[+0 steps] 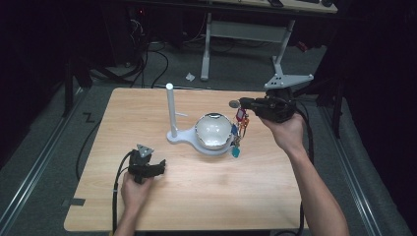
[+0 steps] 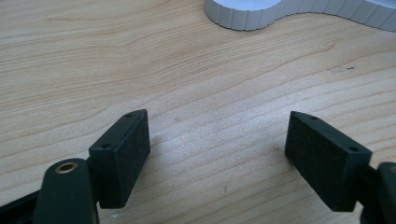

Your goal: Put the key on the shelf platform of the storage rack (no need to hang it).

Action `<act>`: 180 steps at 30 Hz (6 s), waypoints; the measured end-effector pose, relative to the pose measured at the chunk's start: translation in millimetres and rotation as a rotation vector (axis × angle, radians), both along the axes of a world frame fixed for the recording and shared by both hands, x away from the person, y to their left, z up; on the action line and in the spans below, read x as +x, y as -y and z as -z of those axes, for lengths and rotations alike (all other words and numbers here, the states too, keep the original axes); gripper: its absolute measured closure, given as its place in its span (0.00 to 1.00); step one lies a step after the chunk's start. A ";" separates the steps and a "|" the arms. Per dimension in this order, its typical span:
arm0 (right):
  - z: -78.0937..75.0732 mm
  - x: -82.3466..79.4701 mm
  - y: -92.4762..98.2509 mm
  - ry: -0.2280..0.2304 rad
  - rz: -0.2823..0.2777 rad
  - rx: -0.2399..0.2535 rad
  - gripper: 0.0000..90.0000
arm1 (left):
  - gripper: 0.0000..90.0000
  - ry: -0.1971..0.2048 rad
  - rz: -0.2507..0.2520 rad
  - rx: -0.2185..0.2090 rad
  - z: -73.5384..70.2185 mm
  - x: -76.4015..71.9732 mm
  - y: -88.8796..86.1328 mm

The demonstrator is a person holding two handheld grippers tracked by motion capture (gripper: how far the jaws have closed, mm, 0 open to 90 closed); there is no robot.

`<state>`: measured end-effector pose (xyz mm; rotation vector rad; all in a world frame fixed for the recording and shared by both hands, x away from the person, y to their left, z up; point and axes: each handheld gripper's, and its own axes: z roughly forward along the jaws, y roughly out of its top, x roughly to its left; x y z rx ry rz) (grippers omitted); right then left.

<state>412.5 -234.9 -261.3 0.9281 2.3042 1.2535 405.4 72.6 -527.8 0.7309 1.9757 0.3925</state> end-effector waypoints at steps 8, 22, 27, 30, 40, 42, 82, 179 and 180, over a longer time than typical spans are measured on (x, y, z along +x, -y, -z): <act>-2.9 14.5 -8.6 -0.009 0.000 0.004 0.98 | 0.25 0.000 -0.001 -0.001 0.0 0.0 0.1; 1.8 39.4 -29.7 -0.031 0.020 0.001 0.98 | 0.25 0.000 0.002 0.000 0.0 -0.1 0.0; 7.2 47.0 -34.3 -0.037 0.033 0.010 0.98 | 0.25 -0.004 0.002 -0.005 -0.3 -0.4 0.4; 13.2 54.8 -39.4 -0.049 0.050 0.010 0.98 | 0.25 0.000 0.005 0.002 0.1 -0.3 0.0; 29.8 60.8 -51.6 -0.061 0.049 -0.014 0.98 | 0.25 -0.009 -0.007 -0.015 -0.8 -0.4 1.2; 33.2 61.6 -53.4 -0.063 0.043 -0.019 0.98 | 0.25 -0.009 -0.008 -0.016 -0.8 -0.4 1.3; 104.2 69.2 -58.7 -0.169 0.050 -0.038 0.98 | 0.25 0.003 0.011 0.009 0.5 -0.5 -0.1; 133.3 16.5 39.9 -0.139 0.228 0.060 0.58 | 0.25 0.004 0.009 0.010 0.5 -0.5 0.1; 133.7 13.3 44.6 -0.151 0.234 0.069 0.58 | 0.25 0.003 0.009 0.009 0.5 -0.5 0.1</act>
